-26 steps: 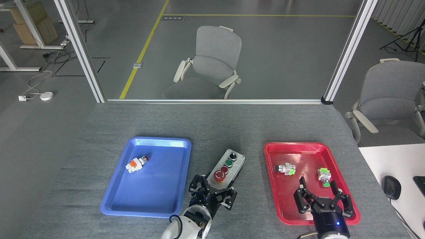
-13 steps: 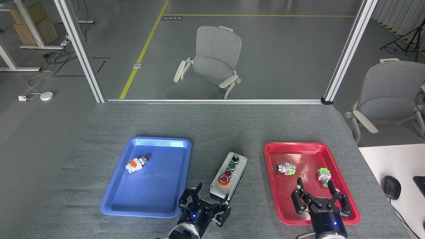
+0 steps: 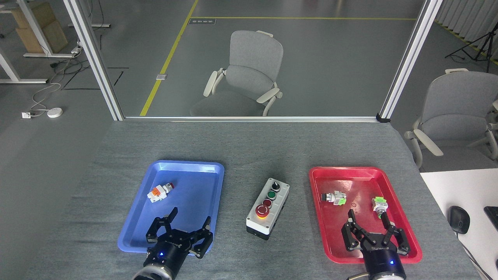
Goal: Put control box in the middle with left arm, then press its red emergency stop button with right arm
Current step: 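Lower the box onto the table and open the left gripper, then withdraw the left gripper back over the blue tray, then move the right gripper to the box and press the red button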
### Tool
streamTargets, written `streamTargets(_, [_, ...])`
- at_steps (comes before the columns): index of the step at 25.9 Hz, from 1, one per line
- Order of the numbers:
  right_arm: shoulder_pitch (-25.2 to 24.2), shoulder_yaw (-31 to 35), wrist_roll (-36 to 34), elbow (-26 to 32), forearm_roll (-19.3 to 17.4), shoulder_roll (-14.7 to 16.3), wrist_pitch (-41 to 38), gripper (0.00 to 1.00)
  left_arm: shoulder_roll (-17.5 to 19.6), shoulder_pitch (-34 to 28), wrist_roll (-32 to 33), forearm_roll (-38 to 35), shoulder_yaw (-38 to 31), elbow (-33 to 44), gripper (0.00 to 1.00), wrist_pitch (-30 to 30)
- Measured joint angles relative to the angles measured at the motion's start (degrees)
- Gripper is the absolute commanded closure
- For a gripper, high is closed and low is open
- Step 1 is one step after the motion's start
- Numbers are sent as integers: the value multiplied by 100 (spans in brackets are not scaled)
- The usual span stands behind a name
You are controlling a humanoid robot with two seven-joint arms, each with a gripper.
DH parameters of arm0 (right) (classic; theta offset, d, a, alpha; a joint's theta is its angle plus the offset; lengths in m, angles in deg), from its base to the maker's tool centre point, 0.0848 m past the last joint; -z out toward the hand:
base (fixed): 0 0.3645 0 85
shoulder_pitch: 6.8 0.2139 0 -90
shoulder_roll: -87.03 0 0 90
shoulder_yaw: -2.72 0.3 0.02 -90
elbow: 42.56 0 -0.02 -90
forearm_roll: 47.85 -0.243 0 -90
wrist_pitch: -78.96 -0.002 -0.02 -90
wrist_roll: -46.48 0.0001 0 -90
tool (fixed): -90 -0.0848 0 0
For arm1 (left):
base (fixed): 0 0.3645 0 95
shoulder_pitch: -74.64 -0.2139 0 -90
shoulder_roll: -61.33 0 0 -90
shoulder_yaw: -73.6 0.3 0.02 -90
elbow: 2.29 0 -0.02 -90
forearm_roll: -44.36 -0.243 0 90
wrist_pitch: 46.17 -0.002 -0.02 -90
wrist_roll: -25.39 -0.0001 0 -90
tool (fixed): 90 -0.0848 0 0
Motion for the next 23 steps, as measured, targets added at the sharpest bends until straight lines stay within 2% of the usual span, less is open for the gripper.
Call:
streamTargets(4, [5, -11, 3, -4, -7, -14, -40, 21, -19, 163, -43, 1, -865, 38, 2, 79])
streamTargets(7, [5, -73, 7, -4, -8, -20, -104, 44, -35, 323, -49, 6, -1264, 31, 2, 87])
streamTargets(12, [17, -293, 11, -4, -7, -27, -463, 76, -95, 412, -78, 187, -1673, -77, 2, 55])
streamTargets(15, [80, -469, 14, -4, -2, -53, -700, 91, -123, 428, -98, 539, -1748, -111, 1, 45])
streamTargets(18, [177, -692, 25, -5, -2, -74, -799, 100, -135, 434, -210, 775, -1766, -110, 1, 70])
streamTargets(23, [362, -1066, 23, -17, 9, -89, -826, 100, -144, 437, -292, 859, -1763, -97, 1, 92])
